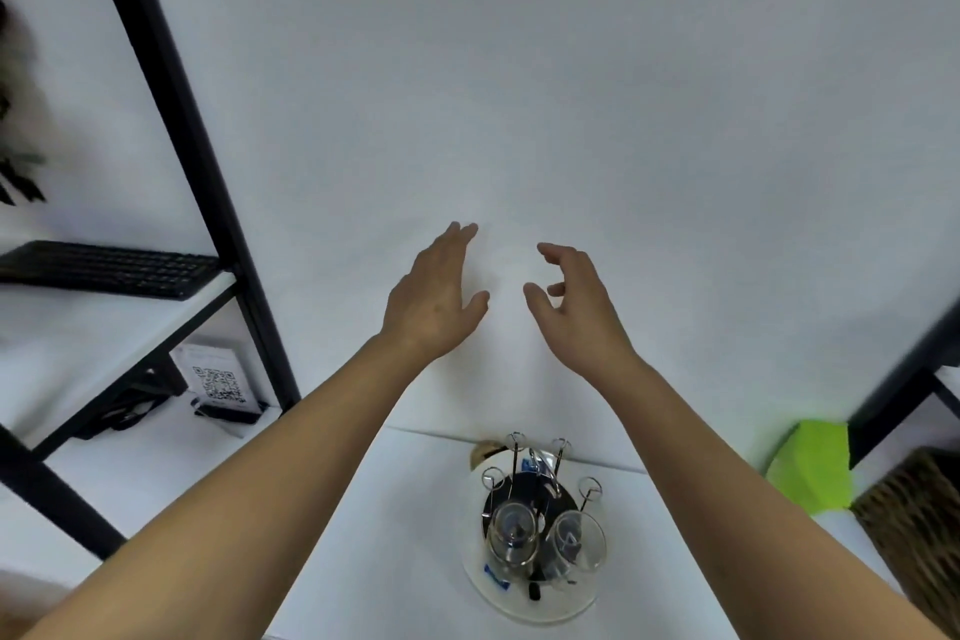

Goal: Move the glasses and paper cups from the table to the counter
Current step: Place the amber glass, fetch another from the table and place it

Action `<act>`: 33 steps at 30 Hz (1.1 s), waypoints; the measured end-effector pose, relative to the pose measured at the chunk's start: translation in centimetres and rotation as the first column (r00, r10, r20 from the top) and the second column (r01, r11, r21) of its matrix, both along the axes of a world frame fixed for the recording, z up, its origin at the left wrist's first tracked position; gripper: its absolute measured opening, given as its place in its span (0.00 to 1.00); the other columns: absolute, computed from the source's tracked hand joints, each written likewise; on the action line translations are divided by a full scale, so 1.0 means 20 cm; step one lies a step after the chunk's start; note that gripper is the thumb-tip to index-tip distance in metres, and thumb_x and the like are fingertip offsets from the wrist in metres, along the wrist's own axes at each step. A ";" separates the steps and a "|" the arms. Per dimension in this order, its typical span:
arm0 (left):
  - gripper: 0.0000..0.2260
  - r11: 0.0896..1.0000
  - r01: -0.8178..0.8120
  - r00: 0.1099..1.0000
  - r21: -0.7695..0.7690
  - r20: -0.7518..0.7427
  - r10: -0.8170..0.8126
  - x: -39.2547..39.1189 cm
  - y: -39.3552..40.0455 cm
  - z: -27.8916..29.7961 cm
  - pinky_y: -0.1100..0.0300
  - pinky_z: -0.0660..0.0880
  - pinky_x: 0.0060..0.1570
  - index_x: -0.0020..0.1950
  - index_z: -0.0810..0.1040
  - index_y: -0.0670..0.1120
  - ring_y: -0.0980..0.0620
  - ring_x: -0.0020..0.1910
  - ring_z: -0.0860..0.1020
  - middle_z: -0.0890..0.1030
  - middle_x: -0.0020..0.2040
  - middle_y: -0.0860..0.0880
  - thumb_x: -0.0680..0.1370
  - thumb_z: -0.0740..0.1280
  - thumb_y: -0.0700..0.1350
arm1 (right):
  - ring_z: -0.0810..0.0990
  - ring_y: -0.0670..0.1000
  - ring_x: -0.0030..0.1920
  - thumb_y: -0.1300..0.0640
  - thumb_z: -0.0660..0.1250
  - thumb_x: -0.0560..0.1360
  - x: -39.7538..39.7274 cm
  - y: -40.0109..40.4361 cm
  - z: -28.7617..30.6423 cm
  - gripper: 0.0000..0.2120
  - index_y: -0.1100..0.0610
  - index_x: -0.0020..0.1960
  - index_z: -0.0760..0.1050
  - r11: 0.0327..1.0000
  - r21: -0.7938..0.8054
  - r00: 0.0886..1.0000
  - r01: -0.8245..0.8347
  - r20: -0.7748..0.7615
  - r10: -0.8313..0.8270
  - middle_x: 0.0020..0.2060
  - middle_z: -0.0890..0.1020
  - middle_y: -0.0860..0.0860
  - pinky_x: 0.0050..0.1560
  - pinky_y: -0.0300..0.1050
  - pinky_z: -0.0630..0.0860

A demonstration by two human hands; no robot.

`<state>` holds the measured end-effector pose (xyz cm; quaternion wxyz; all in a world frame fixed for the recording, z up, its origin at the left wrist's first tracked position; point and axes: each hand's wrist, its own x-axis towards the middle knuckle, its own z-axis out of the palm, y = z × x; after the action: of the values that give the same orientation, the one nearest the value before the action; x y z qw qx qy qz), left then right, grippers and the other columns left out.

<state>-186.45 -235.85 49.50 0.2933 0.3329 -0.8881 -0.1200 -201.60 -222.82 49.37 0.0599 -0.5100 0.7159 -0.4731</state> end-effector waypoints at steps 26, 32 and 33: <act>0.27 0.563 -0.781 0.597 0.270 0.060 0.800 0.83 1.63 -0.45 0.50 0.77 0.58 0.77 0.61 0.52 0.50 0.65 0.76 0.69 0.74 0.53 0.80 0.66 0.53 | 0.78 0.35 0.42 0.54 0.65 0.80 0.83 0.60 -0.36 0.13 0.50 0.64 0.72 0.516 0.103 0.526 -0.850 0.128 0.841 0.60 0.76 0.45 0.39 0.26 0.70; 0.26 0.176 -0.937 0.201 0.301 0.056 0.978 1.19 2.58 -0.50 0.52 0.74 0.62 0.77 0.63 0.52 0.50 0.70 0.72 0.71 0.73 0.52 0.80 0.67 0.51 | 0.77 0.38 0.39 0.52 0.65 0.80 1.46 1.25 -0.42 0.12 0.48 0.63 0.72 0.080 0.129 0.100 -0.988 0.155 0.983 0.56 0.77 0.45 0.42 0.36 0.75; 0.26 0.103 -0.946 0.125 0.308 0.056 0.991 1.23 2.76 -0.51 0.51 0.74 0.62 0.77 0.64 0.51 0.50 0.70 0.72 0.71 0.73 0.52 0.80 0.67 0.50 | 0.76 0.38 0.38 0.53 0.65 0.80 1.56 1.41 -0.42 0.11 0.47 0.62 0.73 0.002 0.128 0.023 -0.992 0.158 0.987 0.55 0.77 0.46 0.44 0.40 0.75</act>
<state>-161.76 -180.58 39.30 0.3235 0.8581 -0.3965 -0.0436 -170.35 -194.55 40.91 0.4331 -0.8499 0.1978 -0.2260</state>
